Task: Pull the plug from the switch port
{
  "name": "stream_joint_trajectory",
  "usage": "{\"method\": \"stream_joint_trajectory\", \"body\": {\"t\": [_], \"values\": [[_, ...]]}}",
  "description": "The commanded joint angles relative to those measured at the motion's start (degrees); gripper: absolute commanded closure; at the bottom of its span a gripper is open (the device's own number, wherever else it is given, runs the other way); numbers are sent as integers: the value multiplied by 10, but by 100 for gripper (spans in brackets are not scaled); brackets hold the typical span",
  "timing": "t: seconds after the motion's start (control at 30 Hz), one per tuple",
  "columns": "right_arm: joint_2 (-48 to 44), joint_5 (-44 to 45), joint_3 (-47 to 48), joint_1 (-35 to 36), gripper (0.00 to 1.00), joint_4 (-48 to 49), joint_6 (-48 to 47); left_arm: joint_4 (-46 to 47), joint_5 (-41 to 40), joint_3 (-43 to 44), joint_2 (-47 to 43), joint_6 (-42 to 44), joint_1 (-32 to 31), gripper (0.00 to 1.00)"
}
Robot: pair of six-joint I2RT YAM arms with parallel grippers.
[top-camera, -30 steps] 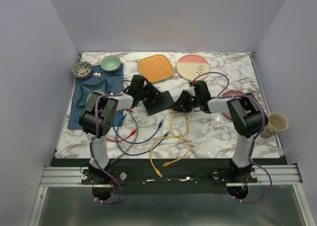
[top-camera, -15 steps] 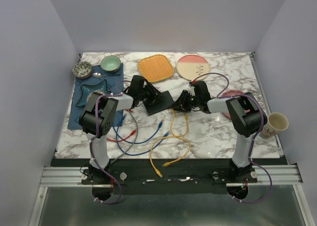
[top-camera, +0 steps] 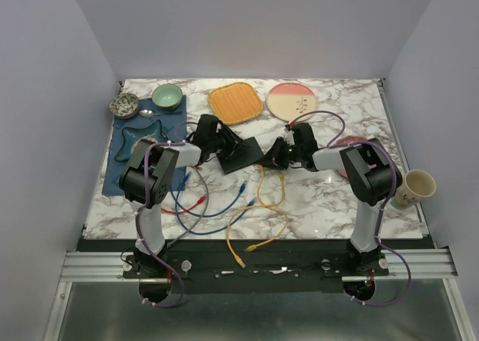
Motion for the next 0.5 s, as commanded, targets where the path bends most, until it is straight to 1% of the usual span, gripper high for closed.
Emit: {"method": "stream_joint_trajectory", "body": {"t": [0.0,0.03,0.23,0.37,0.47], "values": [[12,17,-4,-4,98,-12,-17,-35,19,-31,-4,11,-1,51],[11,18,-4,-4,99,-13,-18,-33,22,-36,-15,11,-1,51],[10,19,-5,-5,99,-16,-23,-31,35,-82,-55,14,-25,51],[10,18,-3,-5,99,-17,-25,-19,28,-106,-51,12,-37,51],[10,12,-4,-5,99,-20,-29,-5,21,-105,-32,3,-36,51]]}}
